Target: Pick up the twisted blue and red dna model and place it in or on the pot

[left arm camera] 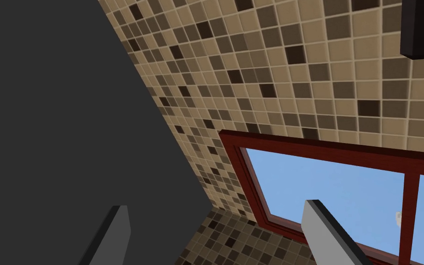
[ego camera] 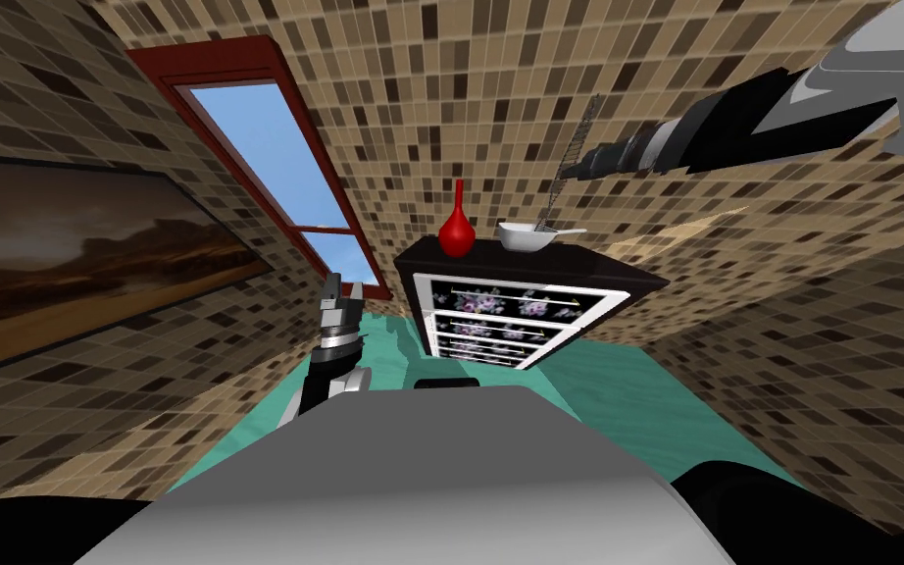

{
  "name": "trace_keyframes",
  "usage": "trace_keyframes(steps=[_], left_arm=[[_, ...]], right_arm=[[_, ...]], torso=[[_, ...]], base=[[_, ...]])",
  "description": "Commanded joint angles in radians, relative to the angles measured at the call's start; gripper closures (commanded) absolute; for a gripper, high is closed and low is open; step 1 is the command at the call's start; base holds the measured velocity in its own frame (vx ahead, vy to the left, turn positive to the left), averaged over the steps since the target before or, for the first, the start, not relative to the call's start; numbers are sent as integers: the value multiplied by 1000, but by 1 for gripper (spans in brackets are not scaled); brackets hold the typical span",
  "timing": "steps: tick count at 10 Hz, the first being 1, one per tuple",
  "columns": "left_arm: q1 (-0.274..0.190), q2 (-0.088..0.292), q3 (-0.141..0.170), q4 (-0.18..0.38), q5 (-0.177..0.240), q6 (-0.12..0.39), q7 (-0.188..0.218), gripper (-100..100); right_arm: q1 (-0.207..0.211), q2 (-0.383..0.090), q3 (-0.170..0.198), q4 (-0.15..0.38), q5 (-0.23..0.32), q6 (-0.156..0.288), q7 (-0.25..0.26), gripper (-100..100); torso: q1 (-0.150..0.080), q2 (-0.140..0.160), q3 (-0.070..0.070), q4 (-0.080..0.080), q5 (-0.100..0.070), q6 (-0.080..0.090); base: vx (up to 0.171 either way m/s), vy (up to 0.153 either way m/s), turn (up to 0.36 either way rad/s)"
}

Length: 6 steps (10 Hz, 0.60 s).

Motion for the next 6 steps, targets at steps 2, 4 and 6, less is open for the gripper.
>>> trace_keyframes(steps=[2, 4, 6], left_arm=[[0, 0, 0, 0, 0, 0, 0, 0], [0, 0, 0, 0, 0, 0, 0, 0], [0, 0, 0, 0, 0, 0, 0, 0]], right_arm=[[-21, -30, -14, 52, 53, -15, -61, 100], [-41, -69, -27, 106, 111, -31, -119, 100], [-58, -109, -36, 167, 168, -46, -175, 100]], torso=[[1, -1, 0, 0, 0, 1], [0, -3, -2, -1, 0, 0], [-2, -2, -1, -1, -1, 1]], base=[[-40, -65, 42], [-54, -104, 149], [-53, -121, 119]])
